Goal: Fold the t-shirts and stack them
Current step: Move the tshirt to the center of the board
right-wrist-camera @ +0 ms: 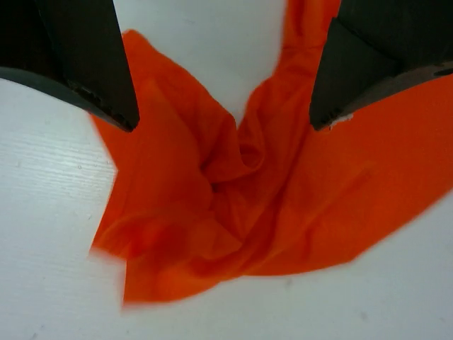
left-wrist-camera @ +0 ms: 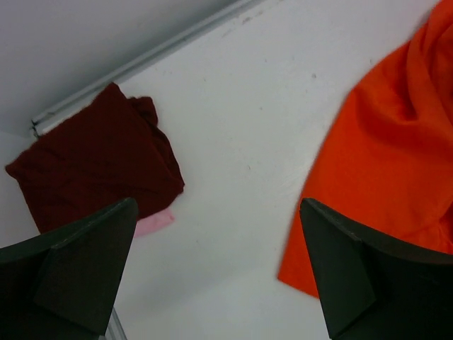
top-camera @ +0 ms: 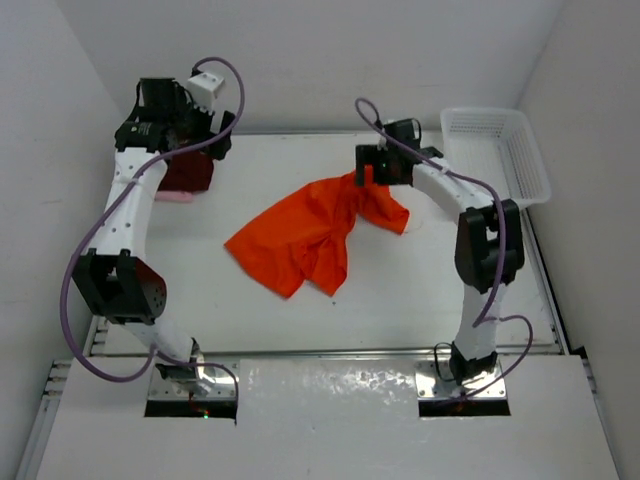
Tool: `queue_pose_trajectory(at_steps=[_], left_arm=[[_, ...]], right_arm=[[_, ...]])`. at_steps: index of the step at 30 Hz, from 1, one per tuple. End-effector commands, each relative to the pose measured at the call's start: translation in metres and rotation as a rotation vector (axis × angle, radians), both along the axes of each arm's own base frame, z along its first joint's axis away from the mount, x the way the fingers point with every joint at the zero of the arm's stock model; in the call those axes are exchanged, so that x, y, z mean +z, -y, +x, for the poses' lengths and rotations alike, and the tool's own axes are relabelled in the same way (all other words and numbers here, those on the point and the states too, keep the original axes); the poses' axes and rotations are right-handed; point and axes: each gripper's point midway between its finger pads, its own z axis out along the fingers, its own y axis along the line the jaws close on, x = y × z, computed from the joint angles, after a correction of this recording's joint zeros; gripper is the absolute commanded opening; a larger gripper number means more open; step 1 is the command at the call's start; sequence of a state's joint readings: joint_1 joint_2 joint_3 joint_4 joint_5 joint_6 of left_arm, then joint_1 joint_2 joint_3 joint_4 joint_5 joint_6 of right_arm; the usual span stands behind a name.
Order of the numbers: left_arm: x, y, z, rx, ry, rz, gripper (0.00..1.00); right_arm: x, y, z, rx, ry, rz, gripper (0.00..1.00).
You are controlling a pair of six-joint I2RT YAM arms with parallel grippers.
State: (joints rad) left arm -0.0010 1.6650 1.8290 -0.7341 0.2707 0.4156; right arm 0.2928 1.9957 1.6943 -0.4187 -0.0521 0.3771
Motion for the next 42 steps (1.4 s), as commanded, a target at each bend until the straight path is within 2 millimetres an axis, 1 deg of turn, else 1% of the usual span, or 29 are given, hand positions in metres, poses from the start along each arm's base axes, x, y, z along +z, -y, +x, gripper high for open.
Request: queue_pose_trajectory(at_steps=[1, 2, 3, 4, 5, 7, 8, 9, 10, 11, 12, 13, 14, 17, 18, 22, 26, 28, 29, 30, 32, 34, 35, 37, 38, 39, 40, 41, 42], left_arm=[[-0.029, -0.006, -0.024, -0.020, -0.088, 0.053, 0.97], [-0.048, -0.021, -0.031, 0.010, -0.133, 0.028, 0.97], [-0.053, -0.038, -0.035, 0.043, -0.145, -0.043, 0.96], [-0.051, -0.050, -0.036, 0.074, -0.130, -0.074, 0.96], [-0.063, -0.061, -0.040, 0.111, -0.157, -0.097, 0.95], [-0.071, -0.088, -0.045, 0.192, -0.177, -0.096, 0.94], [-0.081, -0.093, -0.051, 0.210, -0.200, -0.093, 0.93], [-0.082, -0.097, -0.055, 0.219, -0.202, -0.085, 0.93], [-0.093, -0.098, -0.061, 0.224, -0.224, -0.088, 0.93], [-0.094, -0.101, -0.063, 0.231, -0.217, -0.092, 0.93], [-0.091, -0.102, -0.066, 0.238, -0.206, -0.093, 0.93], [-0.099, -0.102, -0.071, 0.239, -0.220, -0.094, 0.93], [-0.098, -0.105, -0.072, 0.253, -0.212, -0.091, 0.93], [-0.099, -0.111, -0.079, 0.269, -0.215, -0.082, 0.93], [-0.098, -0.113, -0.081, 0.273, -0.213, -0.078, 0.93], [-0.098, -0.112, -0.085, 0.265, -0.213, -0.089, 0.93], [-0.096, -0.109, -0.084, 0.253, -0.209, -0.109, 0.93], [-0.093, -0.108, -0.083, 0.251, -0.201, -0.112, 0.93], [-0.092, -0.108, -0.082, 0.251, -0.198, -0.112, 0.93], [-0.091, -0.109, -0.082, 0.253, -0.197, -0.112, 0.93], [-0.091, -0.108, -0.081, 0.251, -0.194, -0.112, 0.93], [-0.088, -0.109, -0.079, 0.250, -0.187, -0.114, 0.93], [-0.087, -0.111, -0.076, 0.256, -0.178, -0.109, 0.93], [-0.076, -0.115, -0.069, 0.272, -0.150, -0.105, 0.93], [-0.075, -0.118, -0.066, 0.283, -0.149, -0.100, 0.93], [-0.062, -0.122, -0.060, 0.298, -0.117, -0.090, 0.93], [-0.054, -0.126, -0.057, 0.320, -0.099, -0.093, 0.93], [-0.049, -0.137, -0.053, 0.363, -0.085, -0.080, 0.93], [-0.030, -0.145, -0.048, 0.390, -0.036, -0.077, 0.94]], right_arm=[[0.020, 0.009, -0.044, 0.110, 0.096, -0.133, 0.99], [0.052, -0.007, -0.061, 0.167, 0.208, -0.123, 0.99], [0.051, -0.017, -0.072, 0.237, 0.256, -0.153, 0.99], [0.035, -0.027, -0.090, 0.300, 0.261, -0.155, 0.86], [0.041, -0.063, -0.117, 0.438, 0.291, -0.121, 0.63], [0.020, -0.092, -0.150, 0.570, 0.274, -0.147, 0.13], [0.005, -0.129, -0.181, 0.683, 0.263, -0.161, 0.00], [-0.005, -0.163, -0.215, 0.838, 0.284, -0.205, 0.31], [-0.015, -0.178, -0.228, 0.898, 0.276, -0.229, 0.46], [-0.030, -0.199, -0.230, 0.951, 0.258, -0.265, 0.55], [-0.046, -0.207, -0.240, 0.986, 0.205, -0.301, 0.62], [-0.057, -0.222, -0.251, 1.023, 0.175, -0.323, 0.66], [-0.077, -0.233, -0.250, 1.036, 0.110, -0.359, 0.66], [-0.102, -0.248, -0.254, 1.050, 0.045, -0.389, 0.68], [-0.121, -0.243, -0.255, 1.038, -0.003, -0.421, 0.68], [-0.143, -0.226, -0.245, 0.968, -0.034, -0.521, 0.68], [-0.167, -0.209, -0.253, 0.959, -0.111, -0.570, 0.63], [-0.184, -0.203, -0.269, 0.983, -0.169, -0.549, 0.37], [-0.193, -0.200, -0.276, 1.001, -0.206, -0.540, 0.16], [-0.198, -0.196, -0.280, 1.007, -0.223, -0.548, 0.05], [-0.200, -0.196, -0.283, 1.017, -0.240, -0.545, 0.00], [-0.181, -0.215, -0.278, 1.041, -0.206, -0.508, 0.00], [-0.145, -0.249, -0.270, 1.071, -0.152, -0.422, 0.00], [-0.091, -0.294, -0.260, 1.096, -0.070, -0.296, 0.00], [-0.020, -0.344, -0.254, 1.144, 0.045, -0.119, 0.00], [0.019, -0.367, -0.256, 1.165, 0.104, -0.004, 0.00], [0.064, -0.387, -0.259, 1.155, 0.154, 0.137, 0.00], [0.145, -0.407, -0.256, 1.157, 0.350, 0.322, 0.00], [0.184, -0.405, -0.251, 1.138, 0.409, 0.439, 0.00]])
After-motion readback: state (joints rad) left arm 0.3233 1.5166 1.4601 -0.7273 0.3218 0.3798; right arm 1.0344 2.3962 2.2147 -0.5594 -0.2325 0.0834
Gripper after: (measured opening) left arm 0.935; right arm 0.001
